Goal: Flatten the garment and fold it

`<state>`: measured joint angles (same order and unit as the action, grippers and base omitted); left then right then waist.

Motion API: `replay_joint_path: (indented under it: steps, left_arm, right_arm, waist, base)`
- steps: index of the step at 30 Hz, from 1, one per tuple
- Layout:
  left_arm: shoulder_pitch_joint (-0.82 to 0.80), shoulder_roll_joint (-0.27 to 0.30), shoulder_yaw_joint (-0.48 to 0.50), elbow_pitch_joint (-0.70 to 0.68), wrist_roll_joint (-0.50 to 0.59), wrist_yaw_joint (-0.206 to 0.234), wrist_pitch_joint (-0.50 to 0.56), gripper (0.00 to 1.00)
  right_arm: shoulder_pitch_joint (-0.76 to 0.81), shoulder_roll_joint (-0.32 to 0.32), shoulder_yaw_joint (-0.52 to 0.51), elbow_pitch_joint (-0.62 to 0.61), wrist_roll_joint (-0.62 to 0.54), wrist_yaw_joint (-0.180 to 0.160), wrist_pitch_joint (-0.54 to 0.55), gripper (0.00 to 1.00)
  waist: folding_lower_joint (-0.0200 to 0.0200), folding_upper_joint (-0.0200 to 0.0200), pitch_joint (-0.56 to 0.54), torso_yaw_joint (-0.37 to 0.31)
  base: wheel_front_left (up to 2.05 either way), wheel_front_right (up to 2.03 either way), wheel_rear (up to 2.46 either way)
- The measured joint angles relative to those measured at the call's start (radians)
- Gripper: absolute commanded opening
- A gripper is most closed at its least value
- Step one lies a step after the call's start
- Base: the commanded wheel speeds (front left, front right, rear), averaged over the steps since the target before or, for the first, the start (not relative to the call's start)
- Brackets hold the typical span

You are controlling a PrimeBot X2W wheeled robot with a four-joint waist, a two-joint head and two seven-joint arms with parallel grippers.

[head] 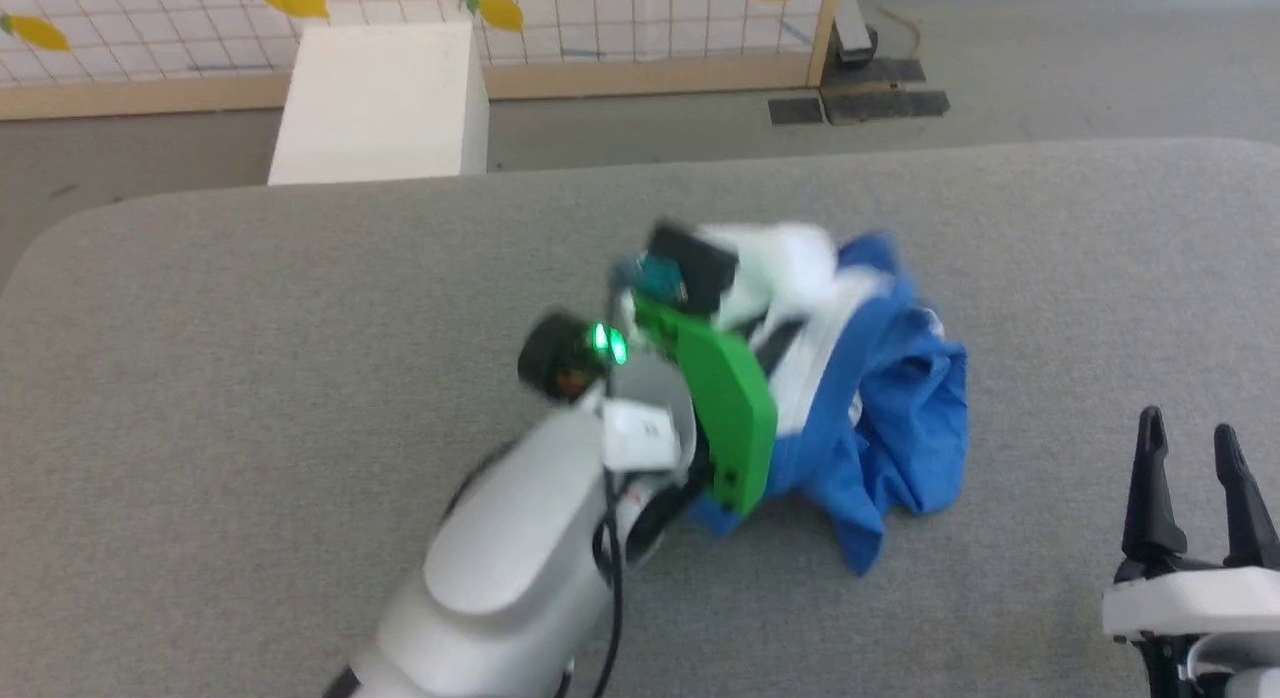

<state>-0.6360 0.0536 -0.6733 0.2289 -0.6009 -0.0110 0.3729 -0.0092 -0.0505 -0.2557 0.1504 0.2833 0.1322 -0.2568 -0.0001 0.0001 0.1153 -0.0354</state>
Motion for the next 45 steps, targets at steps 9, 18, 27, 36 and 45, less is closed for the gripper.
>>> replay_joint_path:
  steps: [9, 18, 27, 36, 45]
  left_arm:
    - [0.051, -0.001, -0.064, 0.296, -0.009, 0.039, -0.123, 1.0]
    - [0.009, 0.005, -0.012, 0.179, -0.072, 0.043, -0.255, 1.0]
    - [0.21, 0.143, 0.154, -0.067, -0.069, 0.163, -0.512, 1.0]
    - [0.566, 0.198, 0.352, -0.244, 0.002, 0.203, -0.627, 1.0]
    - [0.864, 0.017, 0.63, -0.35, 0.162, 0.07, -0.631, 1.0]
  right_arm:
    - [-0.038, 0.0, -0.007, 0.005, 0.016, 0.0, 0.0, 1.0]
    - [-0.026, 0.0, -0.024, 0.015, 0.014, 0.0, 0.0, 1.0]
    - [0.012, 0.0, -0.033, 0.002, 0.001, 0.0, 0.0, 1.0]
    - [0.031, 0.0, -0.032, -0.007, -0.003, 0.0, 0.0, 1.0]
    - [0.061, 0.0, -0.022, -0.008, -0.003, 0.0, 0.0, 1.0]
  waist:
    - [0.0, 0.0, 0.067, -0.052]
    - [0.0, 0.0, 0.017, -0.025]
    - [0.0, 0.0, -0.047, 0.021]
    - [0.0, 0.0, -0.069, 0.044]
    - [0.0, 0.0, -0.072, 0.049]
  base:
    - [0.0, 0.0, 0.0]
    - [0.0, 0.0, 0.0]
    - [0.0, 0.0, 0.0]
    - [0.0, 0.0, 0.0]
    - [0.0, 0.0, 0.0]
